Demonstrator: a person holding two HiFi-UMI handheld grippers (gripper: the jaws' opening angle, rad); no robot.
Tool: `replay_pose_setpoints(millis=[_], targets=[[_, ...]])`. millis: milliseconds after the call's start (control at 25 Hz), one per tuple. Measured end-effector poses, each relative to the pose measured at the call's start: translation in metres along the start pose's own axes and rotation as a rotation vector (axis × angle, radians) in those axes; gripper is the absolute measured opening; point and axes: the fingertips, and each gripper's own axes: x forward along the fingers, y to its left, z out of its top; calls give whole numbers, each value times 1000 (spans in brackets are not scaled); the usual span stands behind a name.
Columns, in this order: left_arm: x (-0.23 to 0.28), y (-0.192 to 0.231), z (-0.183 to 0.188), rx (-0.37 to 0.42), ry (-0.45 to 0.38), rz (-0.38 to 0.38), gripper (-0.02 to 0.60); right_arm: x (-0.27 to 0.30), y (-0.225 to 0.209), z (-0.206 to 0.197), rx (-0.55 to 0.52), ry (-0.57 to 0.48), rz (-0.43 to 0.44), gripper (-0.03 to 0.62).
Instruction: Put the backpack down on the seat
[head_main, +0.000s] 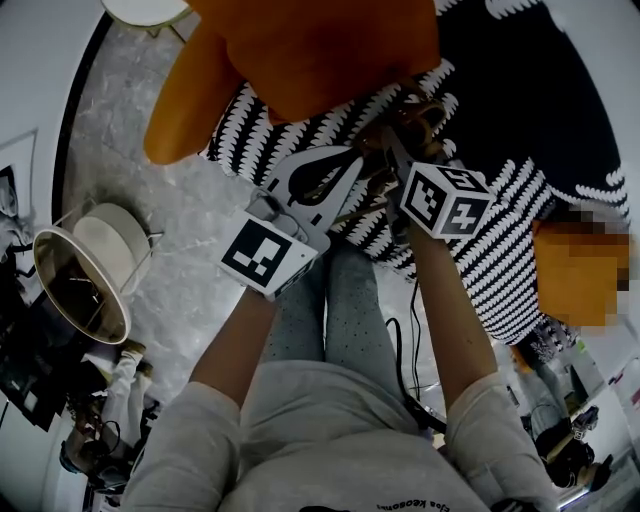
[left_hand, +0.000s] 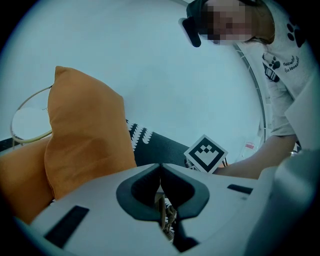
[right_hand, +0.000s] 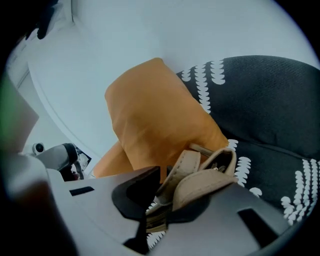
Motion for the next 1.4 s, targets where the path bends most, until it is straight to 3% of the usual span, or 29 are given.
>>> replay_pose_setpoints(millis=[200, 240, 320, 560, 1040, 1400], targets=[[5, -4, -3, 3, 3, -2, 20, -8, -17, -13, -23, 83, -122, 40], [6, -6, -3, 3, 4, -3, 20, -10, -20, -15, -16, 94, -140, 57], [7, -9, -2, 2, 6, -6, 20, -15, -25, -19, -12, 111, -179, 158], [9, -21, -2, -1, 5, -25, 20, -34, -38, -29, 13, 128, -283, 239], [21, -49, 5, 7, 26, -42, 20, -84, -68, -37, 36, 98, -369, 259], [17, -68, 34, 20, 29, -47, 20, -121, -58, -18, -5, 64, -378, 259]])
